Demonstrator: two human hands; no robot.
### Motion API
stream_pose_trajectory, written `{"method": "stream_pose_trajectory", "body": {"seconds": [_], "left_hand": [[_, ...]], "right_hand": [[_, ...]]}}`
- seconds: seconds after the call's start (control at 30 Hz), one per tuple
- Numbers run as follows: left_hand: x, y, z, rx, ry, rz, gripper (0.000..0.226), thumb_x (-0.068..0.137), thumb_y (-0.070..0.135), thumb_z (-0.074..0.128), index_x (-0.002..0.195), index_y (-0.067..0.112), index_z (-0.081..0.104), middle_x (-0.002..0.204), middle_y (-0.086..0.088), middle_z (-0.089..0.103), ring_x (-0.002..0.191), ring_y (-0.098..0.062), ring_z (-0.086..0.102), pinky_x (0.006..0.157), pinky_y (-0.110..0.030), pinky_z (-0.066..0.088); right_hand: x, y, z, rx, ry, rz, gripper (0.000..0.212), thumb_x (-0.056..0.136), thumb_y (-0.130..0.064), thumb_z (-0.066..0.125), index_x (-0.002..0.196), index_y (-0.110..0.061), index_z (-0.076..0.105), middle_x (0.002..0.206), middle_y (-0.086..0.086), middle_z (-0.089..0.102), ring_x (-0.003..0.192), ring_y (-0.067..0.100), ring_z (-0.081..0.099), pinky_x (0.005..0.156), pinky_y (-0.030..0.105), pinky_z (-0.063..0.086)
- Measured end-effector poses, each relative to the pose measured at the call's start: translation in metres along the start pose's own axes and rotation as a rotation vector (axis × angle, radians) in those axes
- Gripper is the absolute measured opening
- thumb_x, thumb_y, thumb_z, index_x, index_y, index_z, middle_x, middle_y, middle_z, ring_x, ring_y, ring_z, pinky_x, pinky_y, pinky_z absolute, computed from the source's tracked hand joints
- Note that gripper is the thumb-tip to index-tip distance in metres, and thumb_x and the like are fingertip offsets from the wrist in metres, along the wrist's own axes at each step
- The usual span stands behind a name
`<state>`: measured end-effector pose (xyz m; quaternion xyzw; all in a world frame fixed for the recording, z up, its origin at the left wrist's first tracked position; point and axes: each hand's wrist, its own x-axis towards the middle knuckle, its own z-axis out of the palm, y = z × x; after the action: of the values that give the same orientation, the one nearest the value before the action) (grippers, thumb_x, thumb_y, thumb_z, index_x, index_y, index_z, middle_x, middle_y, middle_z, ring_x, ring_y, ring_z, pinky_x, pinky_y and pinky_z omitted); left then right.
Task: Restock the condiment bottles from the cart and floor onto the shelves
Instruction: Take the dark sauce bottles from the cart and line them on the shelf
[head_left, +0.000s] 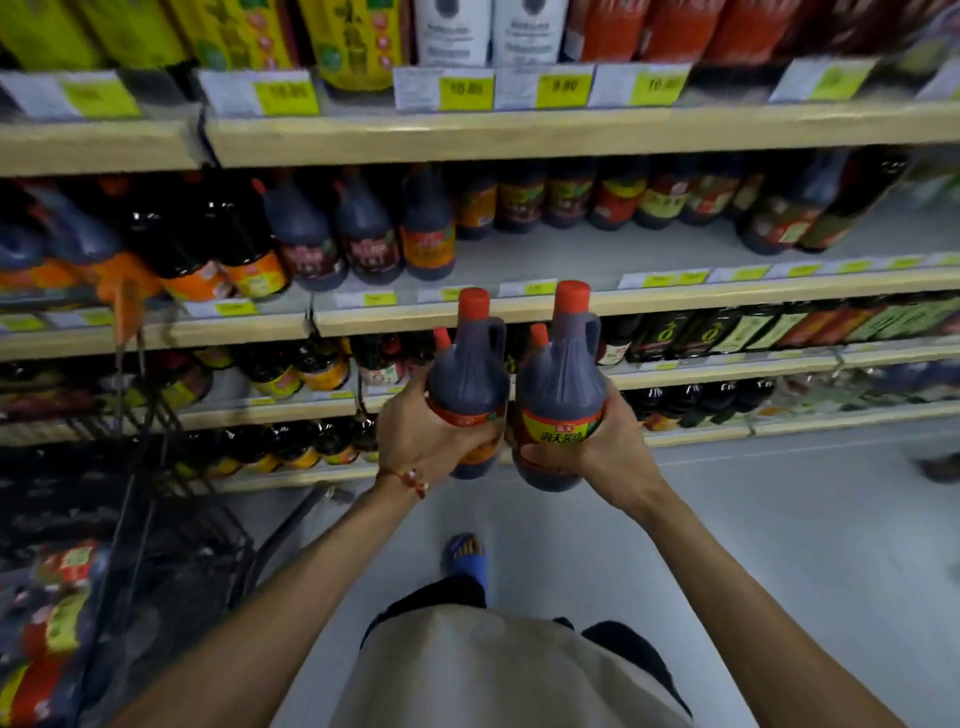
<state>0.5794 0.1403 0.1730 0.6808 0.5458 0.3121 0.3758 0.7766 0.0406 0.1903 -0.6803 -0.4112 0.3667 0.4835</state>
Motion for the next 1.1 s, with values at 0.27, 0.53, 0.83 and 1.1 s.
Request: {"method": "stream_pose_trajectory", "body": {"seconds": [0.27,0.53,0.83,1.1], "left_hand": [[0.071,0.043,0.051,-0.013,0.013,-0.064,0.081,0.054,0.037,0.097,0.125,0.026,0.060,0.108,0.014,0.070,0.101,-0.012,0.067,0.073,-0.019,0.050],[0.085,0.088,0.104,0.204,0.190,-0.054,0.083,0.049,0.055,0.086,0.123,0.028,0.060,0.105,0.001,0.075,0.095,-0.030,0.070,0.075,-0.038,0.055],[0.104,0.097,0.119,0.097,0.288,0.059,0.083,0.052,0.047,0.096,0.123,0.032,0.055,0.105,0.007,0.074,0.094,-0.018,0.069,0.073,-0.033,0.054],[0.163,0.079,0.115,0.031,0.259,0.304,0.082,0.065,0.037,0.091,0.137,0.021,0.054,0.122,0.004,0.071,0.111,-0.019,0.068,0.083,-0.035,0.057]], "right_hand": [[0.091,0.012,-0.055,0.044,-0.019,0.027,0.107,0.045,-0.033,0.103,0.138,-0.016,0.053,0.121,0.000,0.074,0.106,0.017,0.074,0.089,0.042,0.063],[0.151,0.027,-0.115,0.005,-0.168,0.006,0.101,0.046,-0.027,0.105,0.133,-0.013,0.054,0.118,0.007,0.075,0.105,0.028,0.074,0.088,0.055,0.062],[0.182,0.019,-0.126,-0.059,-0.141,-0.057,0.101,0.047,-0.028,0.106,0.132,-0.020,0.054,0.118,-0.004,0.073,0.105,0.015,0.072,0.088,0.043,0.062],[0.201,0.021,-0.100,-0.037,0.019,-0.104,0.098,0.046,-0.038,0.103,0.130,-0.017,0.056,0.119,0.000,0.072,0.104,0.018,0.072,0.083,0.047,0.063]]}}
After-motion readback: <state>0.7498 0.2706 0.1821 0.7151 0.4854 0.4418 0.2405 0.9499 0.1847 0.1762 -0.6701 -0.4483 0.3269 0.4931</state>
